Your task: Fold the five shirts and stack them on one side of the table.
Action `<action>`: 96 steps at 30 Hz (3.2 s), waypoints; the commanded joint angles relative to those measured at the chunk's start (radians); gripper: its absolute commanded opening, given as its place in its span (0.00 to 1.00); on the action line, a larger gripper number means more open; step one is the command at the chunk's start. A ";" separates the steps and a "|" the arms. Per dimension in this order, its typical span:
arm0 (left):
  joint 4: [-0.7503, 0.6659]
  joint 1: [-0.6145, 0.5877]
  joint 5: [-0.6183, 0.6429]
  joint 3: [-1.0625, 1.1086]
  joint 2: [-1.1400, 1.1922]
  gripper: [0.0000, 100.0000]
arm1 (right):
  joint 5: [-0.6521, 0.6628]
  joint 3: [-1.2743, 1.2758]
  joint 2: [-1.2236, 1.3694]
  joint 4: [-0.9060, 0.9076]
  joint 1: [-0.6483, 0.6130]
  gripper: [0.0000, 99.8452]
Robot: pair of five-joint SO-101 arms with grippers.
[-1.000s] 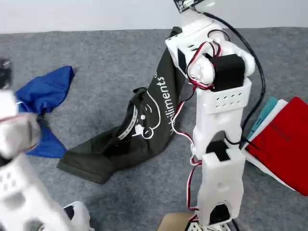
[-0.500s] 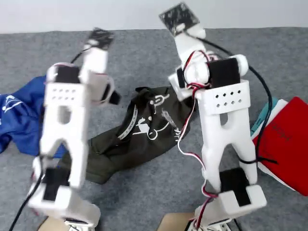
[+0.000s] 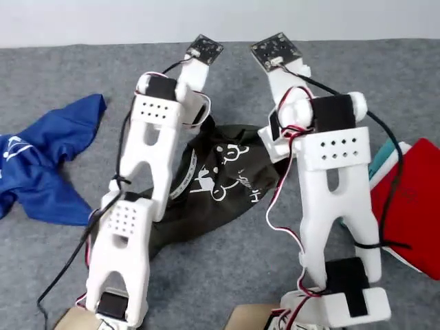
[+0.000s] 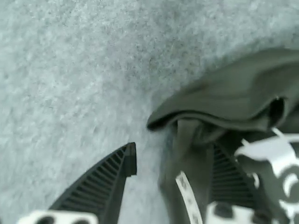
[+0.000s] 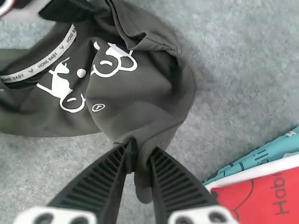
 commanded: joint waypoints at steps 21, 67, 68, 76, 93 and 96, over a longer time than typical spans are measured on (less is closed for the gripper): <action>0.109 -0.031 0.011 -0.518 0.264 0.00 | 0.014 -0.006 -0.056 0.036 0.013 0.01; 0.175 -0.084 -0.120 0.194 -0.044 0.00 | 0.014 -0.040 -0.139 0.033 0.013 0.01; 0.175 -0.092 -0.121 0.252 -0.091 0.00 | 0.014 -0.040 -0.147 0.033 0.013 0.01; 0.118 -0.101 -0.192 0.816 -0.540 0.00 | 0.015 0.015 -0.179 0.035 0.007 0.01; -0.325 -0.017 0.075 0.682 -0.358 0.25 | 0.014 0.049 -0.179 0.035 0.005 0.01; -0.282 -0.014 0.075 0.519 -0.212 0.25 | 0.014 0.049 -0.179 0.035 0.005 0.01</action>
